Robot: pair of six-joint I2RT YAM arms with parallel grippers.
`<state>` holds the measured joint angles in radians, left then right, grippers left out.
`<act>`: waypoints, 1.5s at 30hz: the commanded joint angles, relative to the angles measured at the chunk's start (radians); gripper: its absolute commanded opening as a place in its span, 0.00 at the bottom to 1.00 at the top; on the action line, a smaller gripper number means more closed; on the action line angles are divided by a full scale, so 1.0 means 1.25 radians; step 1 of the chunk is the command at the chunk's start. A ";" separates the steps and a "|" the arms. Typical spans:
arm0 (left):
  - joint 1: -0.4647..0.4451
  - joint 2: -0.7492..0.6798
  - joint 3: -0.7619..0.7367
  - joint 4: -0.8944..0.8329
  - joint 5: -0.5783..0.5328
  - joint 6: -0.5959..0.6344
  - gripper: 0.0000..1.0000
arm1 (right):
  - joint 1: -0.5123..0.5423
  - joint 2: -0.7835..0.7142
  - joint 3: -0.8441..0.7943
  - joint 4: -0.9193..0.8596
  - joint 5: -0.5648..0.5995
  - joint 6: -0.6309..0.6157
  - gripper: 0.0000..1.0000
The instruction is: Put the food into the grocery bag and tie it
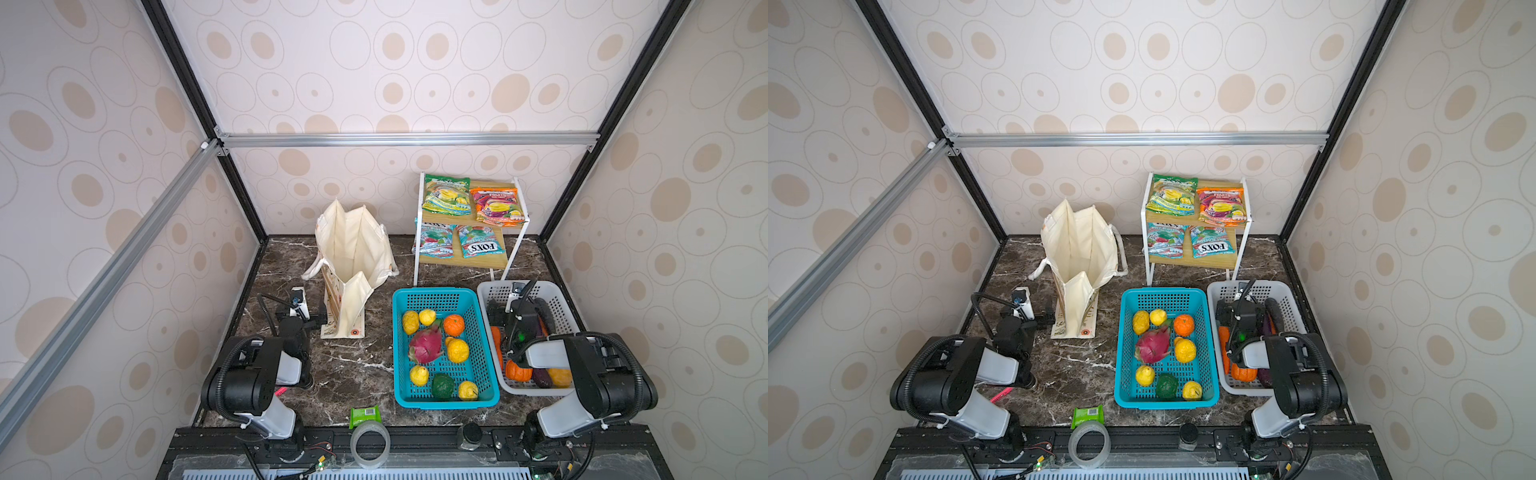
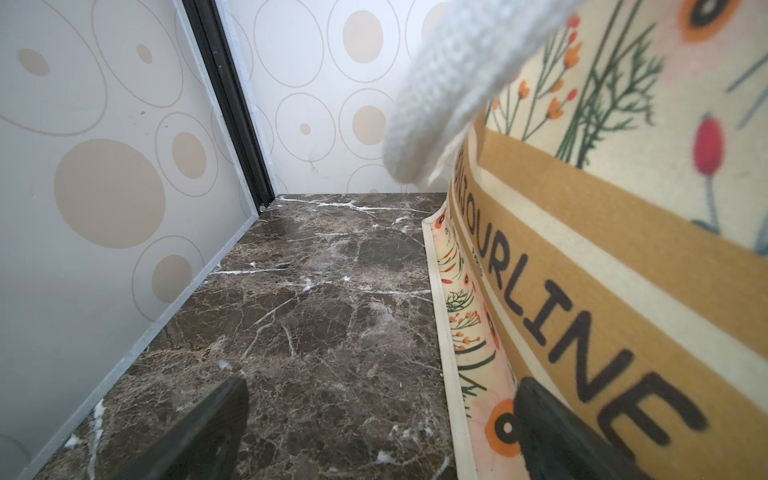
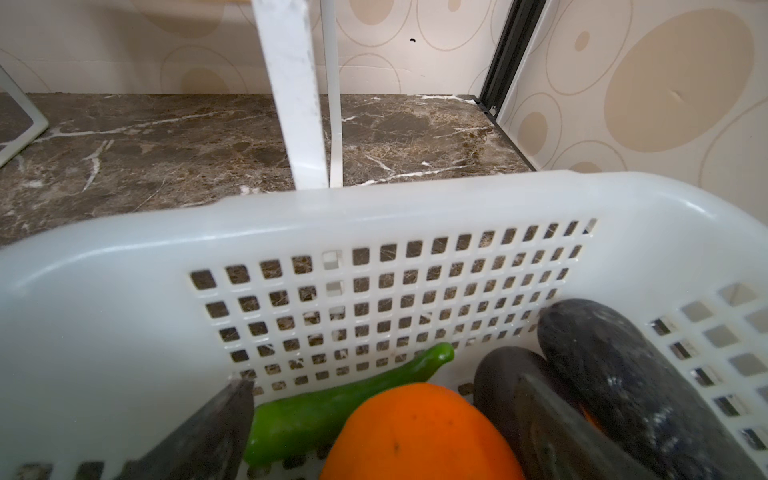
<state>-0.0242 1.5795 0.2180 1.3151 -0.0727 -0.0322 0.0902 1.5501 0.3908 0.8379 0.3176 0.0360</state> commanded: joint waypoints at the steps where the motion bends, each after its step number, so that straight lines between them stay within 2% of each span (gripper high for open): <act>1: 0.001 -0.001 0.011 0.022 0.004 0.015 0.99 | 0.001 -0.006 0.007 0.007 0.010 -0.005 1.00; 11: 0.001 -0.004 0.002 0.037 0.002 0.014 0.99 | 0.000 -0.008 0.005 0.011 0.010 -0.002 1.00; 13: 0.001 -0.027 -0.014 0.054 -0.033 0.001 0.99 | 0.000 -0.010 0.005 0.013 0.014 -0.003 1.00; 16: 0.001 -0.124 -0.013 -0.040 -0.086 -0.016 0.99 | 0.000 -0.040 0.006 -0.004 -0.010 -0.018 1.00; 19: 0.000 -0.230 -0.026 -0.096 -0.101 -0.030 0.99 | 0.001 -0.109 0.034 -0.120 -0.024 -0.022 1.00; 23: 0.001 -0.370 -0.064 -0.130 -0.175 -0.123 0.99 | 0.000 -0.199 0.063 -0.228 -0.024 -0.019 1.00; 26: 0.001 -0.471 -0.063 -0.183 -0.191 -0.162 0.99 | 0.000 -0.258 0.080 -0.288 -0.028 -0.010 1.00; 28: 0.002 -0.541 -0.023 -0.284 -0.200 -0.200 0.99 | 0.001 -0.296 0.093 -0.324 -0.027 0.030 1.00; 32: 0.001 -0.652 0.102 -0.524 -0.204 -0.291 0.99 | -0.008 -0.345 0.126 -0.387 -0.048 0.192 1.00; 36: 0.002 -0.672 0.200 -0.581 -0.070 -0.297 0.99 | -0.011 -0.384 0.154 -0.428 -0.189 0.188 1.00; 40: -0.003 -0.639 0.313 -0.670 0.050 -0.301 0.99 | -0.011 -0.401 0.202 -0.473 -0.421 0.167 1.00; 43: -0.033 -0.615 0.395 -0.761 0.037 -0.293 0.99 | 0.003 -0.393 0.232 -0.487 -0.557 0.156 1.00; 45: -0.058 -0.600 0.447 -0.797 0.041 -0.283 0.99 | 0.022 -0.387 0.252 -0.498 -0.603 0.151 1.00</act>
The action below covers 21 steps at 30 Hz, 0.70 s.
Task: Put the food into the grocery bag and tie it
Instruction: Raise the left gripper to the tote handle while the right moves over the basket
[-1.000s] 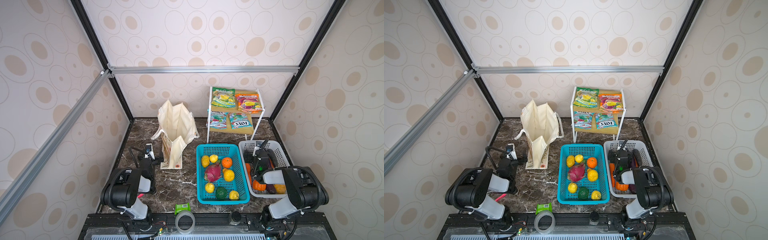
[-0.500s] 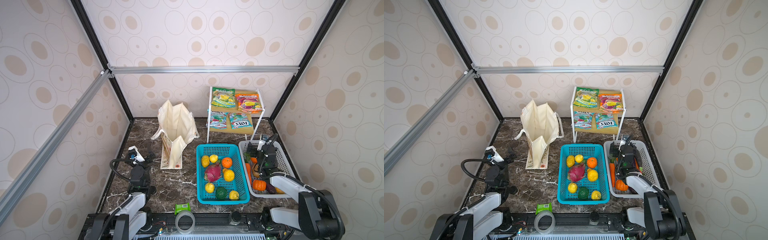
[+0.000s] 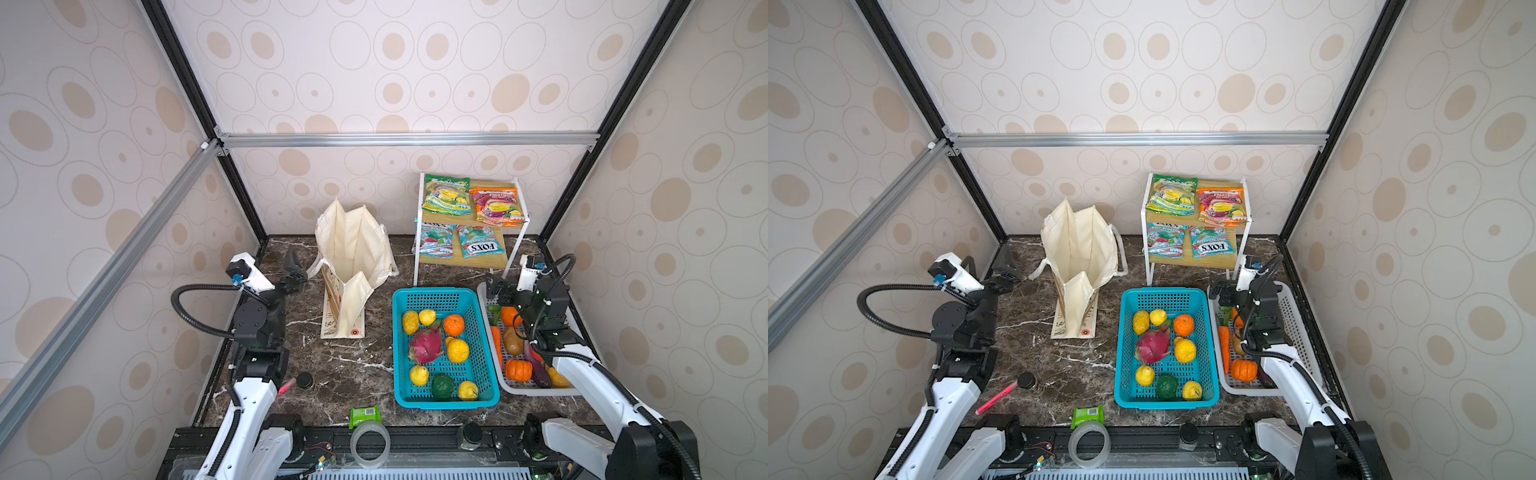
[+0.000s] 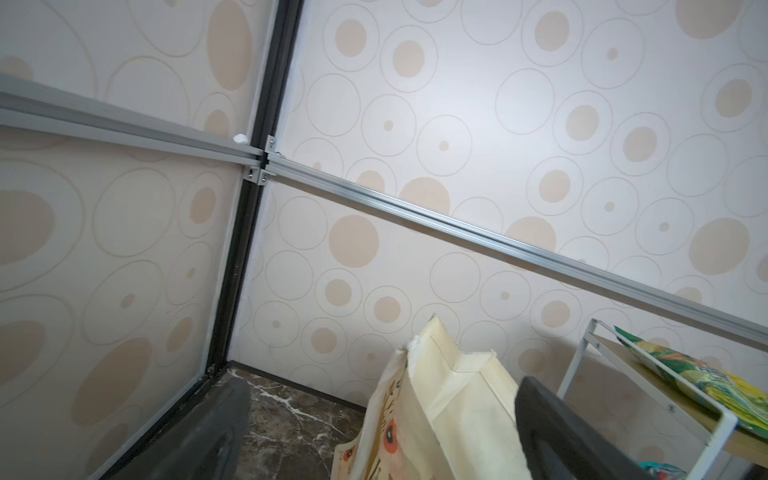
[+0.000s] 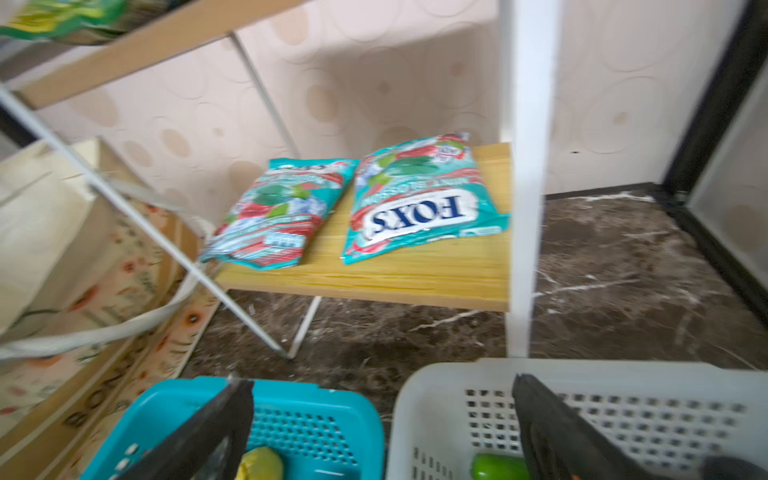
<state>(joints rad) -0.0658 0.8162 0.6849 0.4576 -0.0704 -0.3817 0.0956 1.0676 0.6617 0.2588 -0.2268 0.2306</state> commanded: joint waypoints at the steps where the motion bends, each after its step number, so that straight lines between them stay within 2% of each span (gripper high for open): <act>1: -0.042 0.025 0.101 -0.135 0.039 0.001 0.99 | 0.034 0.003 0.045 -0.038 -0.182 -0.010 1.00; 3: -0.082 0.056 0.167 -0.196 0.039 0.026 0.99 | 0.072 0.012 0.066 -0.052 -0.191 -0.026 1.00; 9: -0.240 0.200 0.365 -0.392 -0.057 0.115 0.99 | 0.174 0.058 0.142 -0.113 -0.147 -0.045 1.00; 13: -0.338 0.328 0.502 -0.525 -0.132 0.189 0.99 | 0.190 0.078 0.169 -0.125 -0.139 -0.011 1.00; 17: -0.425 0.480 0.663 -0.702 -0.248 0.245 0.99 | 0.198 0.078 0.177 -0.134 -0.120 -0.009 1.00; 21: -0.467 0.605 0.779 -0.829 -0.319 0.258 0.95 | 0.203 0.079 0.179 -0.152 -0.082 -0.018 0.99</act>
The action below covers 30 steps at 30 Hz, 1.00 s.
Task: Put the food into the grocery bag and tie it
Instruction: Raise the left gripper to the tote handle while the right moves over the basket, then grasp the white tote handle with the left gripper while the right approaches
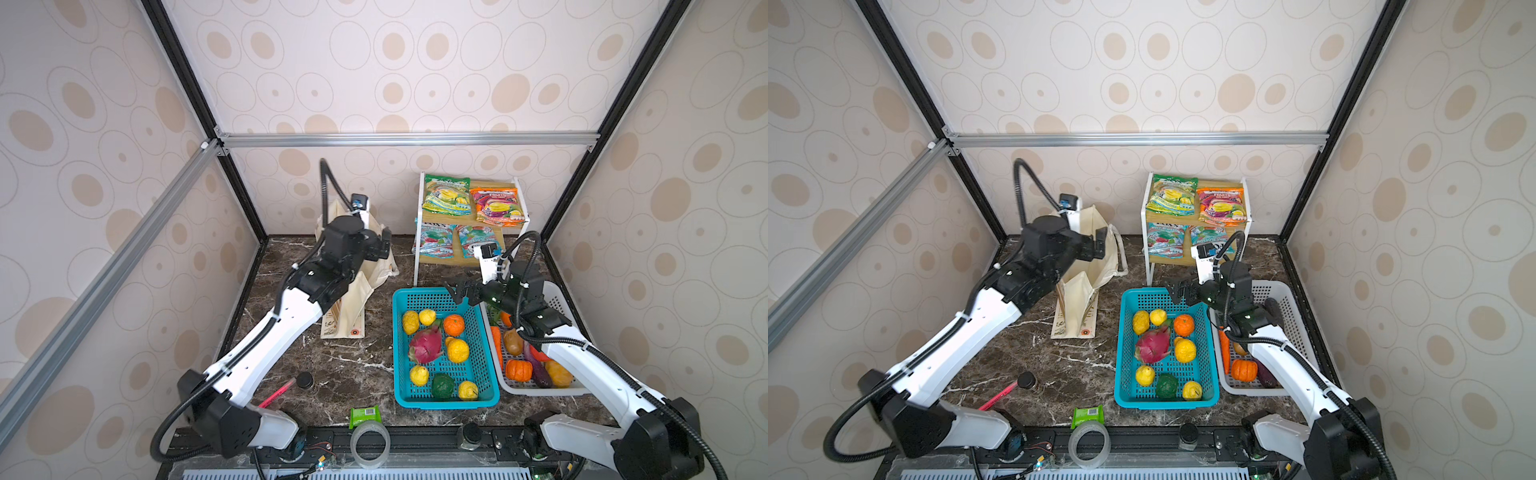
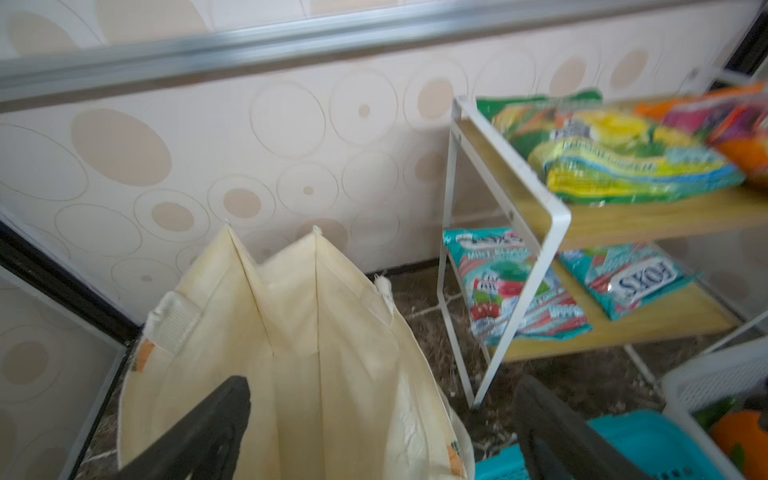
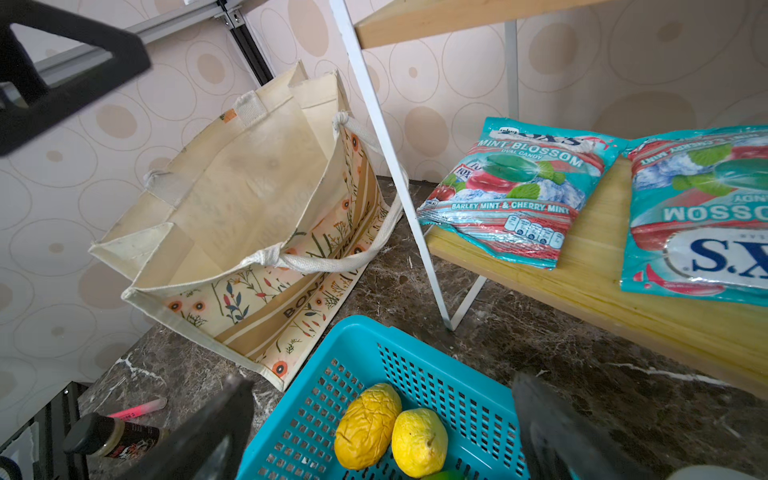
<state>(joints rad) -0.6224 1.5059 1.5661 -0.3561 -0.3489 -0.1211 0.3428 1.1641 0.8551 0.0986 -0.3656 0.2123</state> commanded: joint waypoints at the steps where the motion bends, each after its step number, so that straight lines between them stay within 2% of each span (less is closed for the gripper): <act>1: -0.027 0.077 0.094 -0.197 -0.103 0.048 0.92 | 0.006 0.003 0.025 -0.031 0.035 -0.005 1.00; 7: -0.052 0.148 0.122 -0.207 -0.104 0.035 0.87 | 0.006 0.006 0.025 -0.047 0.063 -0.013 1.00; 13: -0.053 0.201 0.127 -0.186 -0.111 0.034 0.75 | 0.006 0.016 0.026 -0.053 0.069 -0.013 1.00; 15: -0.052 0.216 0.128 -0.180 -0.116 0.032 0.65 | 0.005 0.019 0.028 -0.056 0.070 -0.014 1.00; 17: -0.053 0.222 0.124 -0.167 -0.117 0.031 0.51 | 0.005 0.019 0.030 -0.066 0.074 -0.018 1.00; 18: -0.052 0.223 0.118 -0.154 -0.111 0.035 0.48 | 0.006 0.019 0.030 -0.070 0.076 -0.021 1.00; 22: -0.050 0.229 0.096 -0.111 -0.086 0.044 0.48 | 0.006 0.015 0.031 -0.079 0.090 -0.027 1.00; 24: -0.045 0.232 0.090 -0.096 -0.084 0.041 0.55 | 0.005 0.014 0.031 -0.080 0.093 -0.030 1.00; 25: -0.043 0.232 0.086 -0.088 -0.079 0.040 0.55 | 0.006 0.014 0.029 -0.080 0.093 -0.030 1.00; 27: -0.036 0.243 0.090 -0.092 -0.072 0.034 0.48 | 0.006 0.014 0.030 -0.081 0.094 -0.030 1.00; 29: -0.031 0.253 0.095 -0.106 -0.081 0.026 0.24 | 0.005 0.015 0.029 -0.083 0.097 -0.030 1.00; 30: -0.031 0.252 0.091 -0.106 -0.084 0.023 0.16 | 0.006 0.013 0.030 -0.084 0.099 -0.030 1.00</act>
<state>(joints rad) -0.6682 1.8000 1.6741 -0.4885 -0.4458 -0.0860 0.3458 1.1831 0.8658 0.0090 -0.2543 0.1925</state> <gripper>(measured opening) 0.244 0.997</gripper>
